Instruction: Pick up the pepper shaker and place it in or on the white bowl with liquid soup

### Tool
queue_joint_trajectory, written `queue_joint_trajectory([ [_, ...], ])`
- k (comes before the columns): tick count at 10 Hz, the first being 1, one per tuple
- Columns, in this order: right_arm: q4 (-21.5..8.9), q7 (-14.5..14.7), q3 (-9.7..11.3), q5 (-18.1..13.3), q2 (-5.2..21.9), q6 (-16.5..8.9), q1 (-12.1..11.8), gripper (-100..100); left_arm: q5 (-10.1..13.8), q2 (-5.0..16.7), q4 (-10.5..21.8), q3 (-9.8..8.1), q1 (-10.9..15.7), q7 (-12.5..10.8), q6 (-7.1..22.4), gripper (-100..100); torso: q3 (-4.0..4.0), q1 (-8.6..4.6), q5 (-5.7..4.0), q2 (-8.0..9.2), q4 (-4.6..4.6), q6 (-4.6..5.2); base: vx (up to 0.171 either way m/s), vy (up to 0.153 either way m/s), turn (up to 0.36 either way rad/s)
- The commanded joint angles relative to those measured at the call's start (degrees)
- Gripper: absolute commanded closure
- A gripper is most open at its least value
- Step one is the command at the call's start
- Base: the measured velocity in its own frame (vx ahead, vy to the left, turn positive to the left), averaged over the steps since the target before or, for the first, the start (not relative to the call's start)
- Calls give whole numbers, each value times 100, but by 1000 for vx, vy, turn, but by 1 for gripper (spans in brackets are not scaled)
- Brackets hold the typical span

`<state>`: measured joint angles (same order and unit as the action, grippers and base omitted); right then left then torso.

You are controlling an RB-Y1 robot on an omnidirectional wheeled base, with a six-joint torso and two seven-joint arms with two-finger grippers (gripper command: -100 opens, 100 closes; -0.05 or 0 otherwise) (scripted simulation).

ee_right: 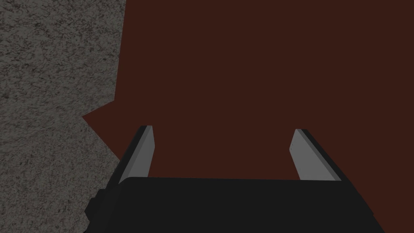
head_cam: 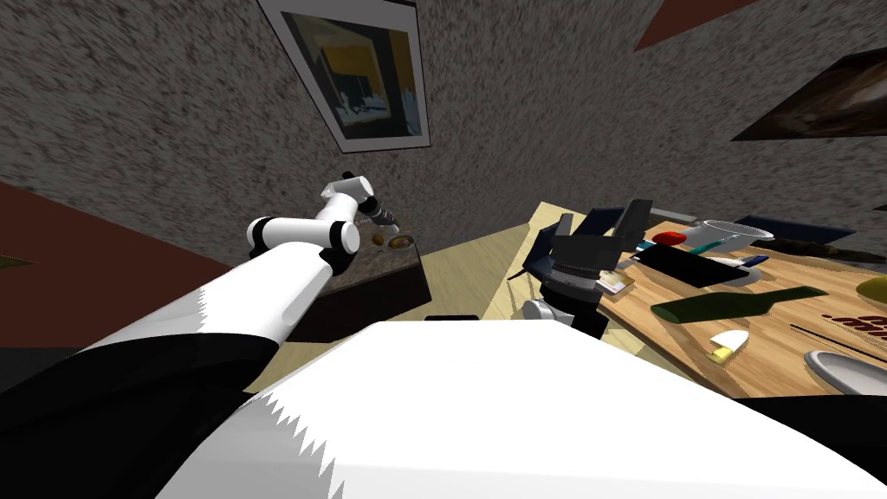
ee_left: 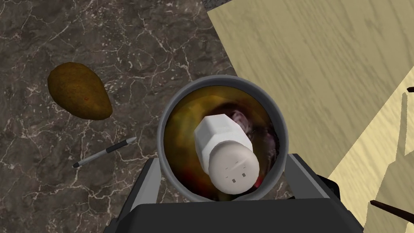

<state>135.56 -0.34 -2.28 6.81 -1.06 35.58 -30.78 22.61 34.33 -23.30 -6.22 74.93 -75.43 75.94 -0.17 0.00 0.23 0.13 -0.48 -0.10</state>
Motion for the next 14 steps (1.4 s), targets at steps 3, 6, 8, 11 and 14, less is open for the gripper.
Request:
queue_joint_trajectory([
  [3,0,0,0,0,0,0,0,0,0,0,0,0,0,0,0,0,0,0,0,0,0,0,0,0,0],
  [6,0,0,0,0,0,0,0,0,-11,121,-94,98,345,-151,396,-100,3,6,1,4,2,0,-6,21,-36],
  [8,0,0,0,0,0,0,0,0,-11,121,-94,98,345,-151,396,-100,3,6,1,4,1,0,-4,13,-5],
  [11,0,0,0,0,0,0,0,0,-18,201,-35,163,575,-251,660,-100,3,3,-1,4,2,1,-4,16,-29],
  [14,0,0,0,0,0,0,0,0,-13,203,-217,156,529,-268,709,0,1,2,1,2,0,0,-1,3,3],
])
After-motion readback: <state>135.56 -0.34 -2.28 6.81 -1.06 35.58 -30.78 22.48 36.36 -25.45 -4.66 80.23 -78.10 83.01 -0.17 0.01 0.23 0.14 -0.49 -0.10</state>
